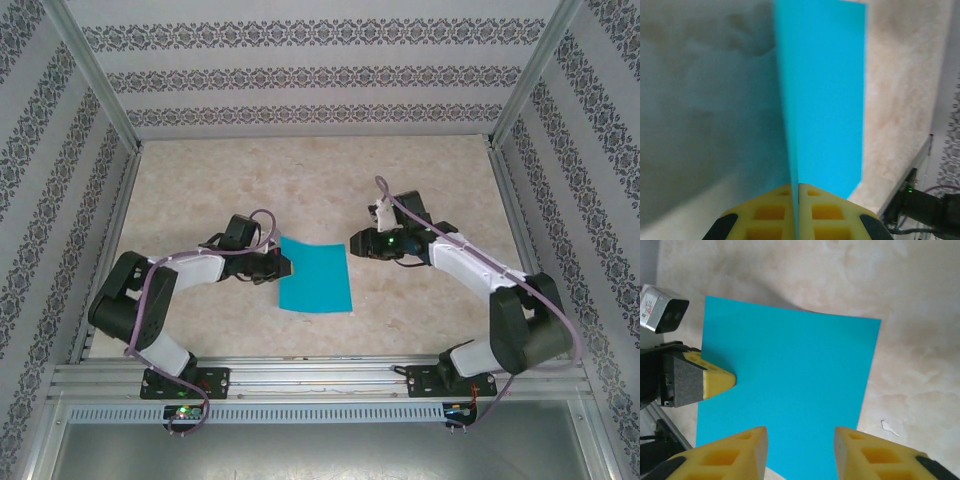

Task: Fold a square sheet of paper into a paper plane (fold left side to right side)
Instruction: Place a square sheet of paper at the center of the table, then first fold in half a square sheet of paper at the center of the table.

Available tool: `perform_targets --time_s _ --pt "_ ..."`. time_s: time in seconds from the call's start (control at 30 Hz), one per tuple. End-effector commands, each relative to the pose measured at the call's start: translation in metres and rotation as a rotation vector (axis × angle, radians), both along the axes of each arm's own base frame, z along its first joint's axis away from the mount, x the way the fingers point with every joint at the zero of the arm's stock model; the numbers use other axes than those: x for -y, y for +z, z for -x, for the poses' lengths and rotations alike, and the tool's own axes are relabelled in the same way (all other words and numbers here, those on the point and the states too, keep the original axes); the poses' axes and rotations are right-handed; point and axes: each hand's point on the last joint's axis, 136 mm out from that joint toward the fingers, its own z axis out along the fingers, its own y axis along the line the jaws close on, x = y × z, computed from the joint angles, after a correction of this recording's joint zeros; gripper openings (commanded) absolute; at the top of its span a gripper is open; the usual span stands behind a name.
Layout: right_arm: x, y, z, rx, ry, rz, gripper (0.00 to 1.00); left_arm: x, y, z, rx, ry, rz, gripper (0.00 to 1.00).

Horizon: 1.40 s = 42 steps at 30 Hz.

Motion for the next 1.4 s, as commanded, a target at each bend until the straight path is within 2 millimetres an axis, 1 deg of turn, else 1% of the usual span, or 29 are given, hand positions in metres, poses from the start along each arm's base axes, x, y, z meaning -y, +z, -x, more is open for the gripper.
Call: perform_targets --time_s 0.0,0.07,0.23,0.37,0.53,0.7,0.93,1.03,1.13,1.23,1.37 --pt "-0.006 -0.018 0.000 -0.042 -0.025 0.021 0.32 -0.008 -0.009 -0.005 -0.020 -0.005 -0.077 0.00" --pt "-0.011 -0.030 0.001 -0.073 -0.030 0.024 0.26 -0.008 -0.013 -0.006 -0.032 -0.004 -0.083 0.00" --pt "-0.018 -0.060 0.006 -0.156 -0.033 0.072 0.13 -0.004 -0.010 -0.009 -0.033 0.000 -0.064 0.01" --pt "-0.018 -0.078 0.011 -0.207 -0.035 0.101 0.09 -0.003 -0.009 -0.009 -0.039 -0.003 -0.059 0.04" --pt "-0.006 -0.099 0.018 -0.251 -0.051 0.191 0.08 -0.002 -0.006 -0.009 -0.042 -0.003 -0.053 0.06" --pt "0.001 -0.113 0.026 -0.289 -0.045 0.239 0.06 0.004 0.007 -0.011 -0.033 -0.009 -0.006 0.12" --pt "0.003 -0.121 0.029 -0.300 -0.041 0.263 0.06 0.017 0.035 -0.017 -0.007 -0.039 0.071 0.27" --pt "0.004 -0.122 0.029 -0.297 -0.039 0.272 0.06 0.023 0.045 -0.019 0.001 -0.048 0.092 0.37" --pt "0.004 -0.123 0.029 -0.299 -0.039 0.273 0.06 0.032 0.052 -0.018 0.007 -0.075 0.114 0.47" --pt "0.003 -0.122 0.029 -0.295 -0.035 0.270 0.06 0.043 0.056 -0.015 0.007 -0.100 0.127 0.55" --pt "0.003 -0.121 0.028 -0.291 -0.035 0.269 0.06 0.053 0.057 -0.016 0.008 -0.110 0.140 0.62"
